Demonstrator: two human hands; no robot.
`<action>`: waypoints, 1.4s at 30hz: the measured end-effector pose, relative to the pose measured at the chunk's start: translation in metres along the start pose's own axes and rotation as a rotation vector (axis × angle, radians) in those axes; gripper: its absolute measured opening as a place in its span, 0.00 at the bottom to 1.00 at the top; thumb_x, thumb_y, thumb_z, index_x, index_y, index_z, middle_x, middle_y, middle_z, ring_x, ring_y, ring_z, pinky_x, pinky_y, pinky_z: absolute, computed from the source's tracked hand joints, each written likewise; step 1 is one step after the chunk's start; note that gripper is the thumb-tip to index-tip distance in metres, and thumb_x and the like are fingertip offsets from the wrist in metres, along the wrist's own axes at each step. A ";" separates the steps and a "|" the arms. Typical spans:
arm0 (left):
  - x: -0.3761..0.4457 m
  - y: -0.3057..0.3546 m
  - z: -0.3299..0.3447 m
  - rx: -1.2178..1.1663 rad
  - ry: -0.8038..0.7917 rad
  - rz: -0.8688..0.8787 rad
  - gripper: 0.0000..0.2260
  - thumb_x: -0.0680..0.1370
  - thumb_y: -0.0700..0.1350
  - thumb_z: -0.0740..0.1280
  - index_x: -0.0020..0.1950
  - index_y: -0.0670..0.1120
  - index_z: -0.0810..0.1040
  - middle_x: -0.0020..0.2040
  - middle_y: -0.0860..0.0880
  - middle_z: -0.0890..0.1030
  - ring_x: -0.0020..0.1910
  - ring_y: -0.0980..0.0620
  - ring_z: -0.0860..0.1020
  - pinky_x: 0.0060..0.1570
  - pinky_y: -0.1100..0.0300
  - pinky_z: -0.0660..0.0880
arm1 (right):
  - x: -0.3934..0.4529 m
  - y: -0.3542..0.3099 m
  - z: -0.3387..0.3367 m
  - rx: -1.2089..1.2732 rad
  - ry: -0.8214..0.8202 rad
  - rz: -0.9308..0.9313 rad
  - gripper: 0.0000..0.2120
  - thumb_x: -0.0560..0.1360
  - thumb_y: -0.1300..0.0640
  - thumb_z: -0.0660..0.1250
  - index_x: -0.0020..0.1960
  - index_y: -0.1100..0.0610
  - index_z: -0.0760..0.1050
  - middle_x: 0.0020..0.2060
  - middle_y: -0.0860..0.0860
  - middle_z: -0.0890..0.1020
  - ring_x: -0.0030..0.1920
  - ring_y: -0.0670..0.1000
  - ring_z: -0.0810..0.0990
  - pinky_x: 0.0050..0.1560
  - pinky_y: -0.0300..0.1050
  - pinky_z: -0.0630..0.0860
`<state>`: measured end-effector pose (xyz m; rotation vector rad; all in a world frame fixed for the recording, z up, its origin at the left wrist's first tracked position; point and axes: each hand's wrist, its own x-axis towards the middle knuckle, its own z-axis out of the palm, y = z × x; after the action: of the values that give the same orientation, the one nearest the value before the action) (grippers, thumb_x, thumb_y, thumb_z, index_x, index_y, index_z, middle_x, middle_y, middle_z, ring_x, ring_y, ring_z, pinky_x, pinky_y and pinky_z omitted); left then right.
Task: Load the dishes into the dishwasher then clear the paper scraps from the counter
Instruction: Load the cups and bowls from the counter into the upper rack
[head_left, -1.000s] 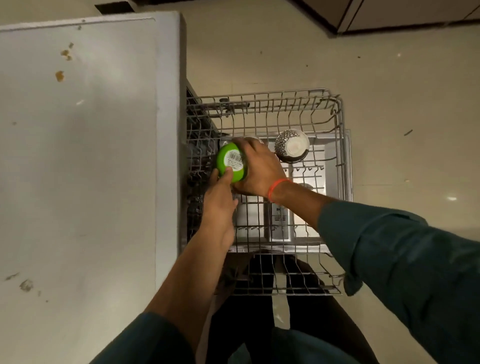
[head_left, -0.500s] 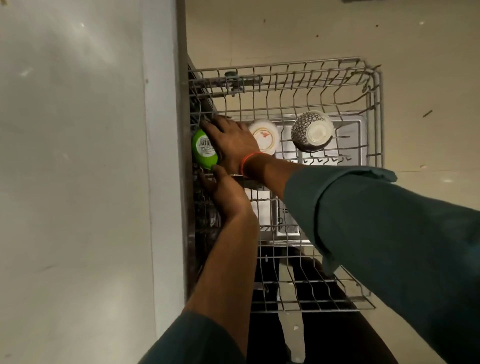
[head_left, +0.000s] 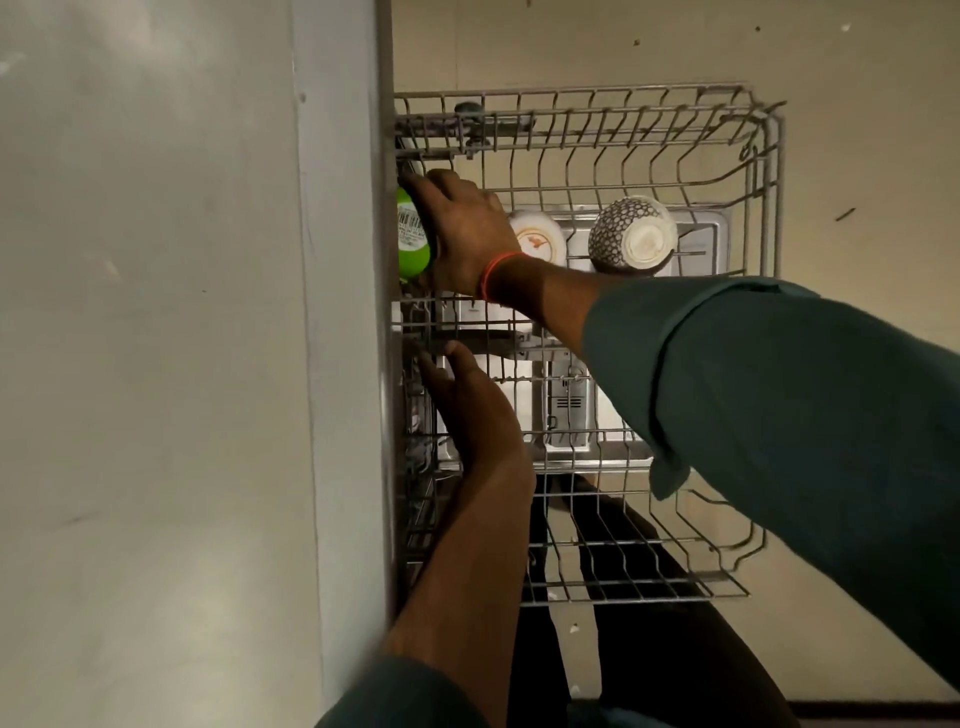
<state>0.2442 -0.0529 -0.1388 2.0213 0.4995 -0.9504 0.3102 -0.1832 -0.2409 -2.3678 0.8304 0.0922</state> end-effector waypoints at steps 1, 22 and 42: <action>0.000 0.001 0.001 -0.004 -0.003 0.004 0.23 0.88 0.51 0.51 0.84 0.50 0.55 0.83 0.49 0.58 0.78 0.49 0.63 0.68 0.60 0.59 | 0.003 0.000 0.001 -0.039 -0.006 -0.019 0.53 0.60 0.37 0.78 0.78 0.51 0.60 0.70 0.55 0.71 0.68 0.60 0.72 0.69 0.62 0.68; -0.009 0.009 -0.006 -0.082 0.001 -0.010 0.23 0.87 0.52 0.54 0.82 0.53 0.59 0.82 0.52 0.61 0.78 0.50 0.64 0.67 0.60 0.60 | -0.018 0.001 -0.011 -0.115 -0.115 -0.065 0.47 0.70 0.50 0.77 0.81 0.51 0.56 0.78 0.59 0.63 0.77 0.61 0.62 0.76 0.60 0.62; -0.185 -0.010 -0.062 -0.073 -0.364 0.281 0.26 0.86 0.55 0.58 0.82 0.61 0.54 0.83 0.56 0.57 0.80 0.55 0.58 0.70 0.56 0.57 | -0.286 -0.014 -0.135 0.594 0.331 0.118 0.22 0.79 0.54 0.70 0.72 0.53 0.72 0.65 0.50 0.76 0.66 0.44 0.73 0.64 0.25 0.64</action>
<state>0.1480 0.0019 0.0217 1.7428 0.0493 -1.0737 0.0720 -0.0976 -0.0511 -1.7917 0.9872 -0.4498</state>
